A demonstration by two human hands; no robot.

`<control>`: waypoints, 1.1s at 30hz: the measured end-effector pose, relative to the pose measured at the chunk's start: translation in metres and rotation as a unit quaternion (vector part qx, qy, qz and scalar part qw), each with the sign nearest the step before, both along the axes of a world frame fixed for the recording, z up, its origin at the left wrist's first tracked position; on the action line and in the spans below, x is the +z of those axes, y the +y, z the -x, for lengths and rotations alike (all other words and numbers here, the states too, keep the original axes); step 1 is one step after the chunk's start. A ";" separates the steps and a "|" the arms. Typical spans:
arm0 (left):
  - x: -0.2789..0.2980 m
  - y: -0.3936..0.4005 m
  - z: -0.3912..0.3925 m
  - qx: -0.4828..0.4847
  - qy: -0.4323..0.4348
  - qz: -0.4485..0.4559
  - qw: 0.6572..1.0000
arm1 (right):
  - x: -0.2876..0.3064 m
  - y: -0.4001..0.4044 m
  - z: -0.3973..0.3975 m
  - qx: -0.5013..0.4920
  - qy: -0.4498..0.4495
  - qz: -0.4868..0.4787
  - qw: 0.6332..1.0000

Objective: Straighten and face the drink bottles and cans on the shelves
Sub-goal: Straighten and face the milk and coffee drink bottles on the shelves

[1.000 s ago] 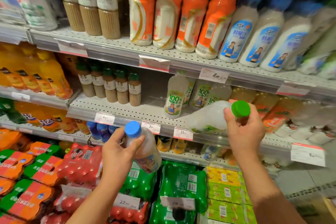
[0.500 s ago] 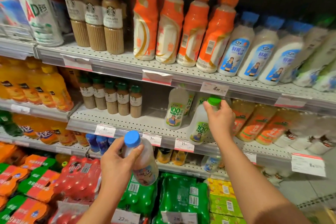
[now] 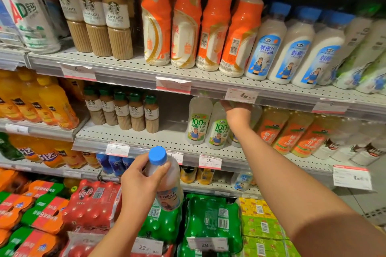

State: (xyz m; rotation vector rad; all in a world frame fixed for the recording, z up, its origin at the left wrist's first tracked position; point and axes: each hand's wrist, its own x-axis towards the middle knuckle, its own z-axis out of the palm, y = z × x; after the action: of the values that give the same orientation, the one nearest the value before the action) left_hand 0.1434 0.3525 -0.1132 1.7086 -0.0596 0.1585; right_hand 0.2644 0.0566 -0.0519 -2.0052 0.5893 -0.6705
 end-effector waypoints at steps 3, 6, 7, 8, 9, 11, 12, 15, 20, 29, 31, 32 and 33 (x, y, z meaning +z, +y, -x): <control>0.003 -0.009 -0.002 -0.005 0.005 -0.019 1.000 | -0.002 0.003 0.025 -0.012 0.024 0.043 0.999; 0.004 -0.022 -0.004 0.000 0.011 -0.031 0.999 | -0.028 0.020 0.088 0.029 0.004 0.035 0.999; 0.004 -0.027 -0.005 -0.002 0.014 -0.039 0.999 | -0.041 0.029 0.114 0.063 0.013 0.033 0.997; 0.004 -0.032 -0.005 -0.005 0.018 -0.047 0.999 | -0.056 0.039 0.138 0.105 0.040 0.035 0.993; 0.004 -0.037 -0.004 -0.007 0.020 -0.055 0.998 | -0.071 0.050 0.160 0.148 0.078 0.032 0.985; 0.003 -0.049 -0.002 -0.010 0.022 -0.073 0.997 | -0.095 0.073 0.196 0.201 0.155 0.022 0.967; 0.003 -0.056 0.000 -0.012 0.022 -0.083 0.996 | -0.102 0.084 0.209 0.204 0.182 0.025 0.962; 0.000 -0.079 0.009 -0.007 0.037 -0.108 0.993 | -0.116 0.102 0.222 0.162 0.199 0.073 0.964; -0.006 -0.120 0.034 -0.005 0.048 -0.103 0.993 | -0.112 0.100 0.215 0.055 0.175 0.077 0.980; -0.036 -0.157 0.046 -0.156 -0.048 -0.255 0.953 | -0.150 0.063 0.215 -0.038 -0.011 -0.270 0.962; -0.044 -0.151 0.035 -0.238 -0.067 -0.314 0.917 | -0.174 0.055 0.216 -0.033 0.005 -0.288 0.957; -0.048 -0.145 0.026 -0.271 -0.067 -0.346 0.896 | -0.180 0.051 0.218 -0.041 0.042 -0.260 0.964; -0.052 -0.137 0.016 -0.288 -0.062 -0.379 0.877 | -0.188 0.046 0.216 -0.044 0.083 -0.212 0.973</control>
State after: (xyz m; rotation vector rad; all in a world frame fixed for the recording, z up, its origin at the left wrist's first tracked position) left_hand 0.1278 0.2156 -0.1656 2.3716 -0.8126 -0.2379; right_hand 0.0481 0.1031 -0.2401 -1.6488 0.8489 -0.3893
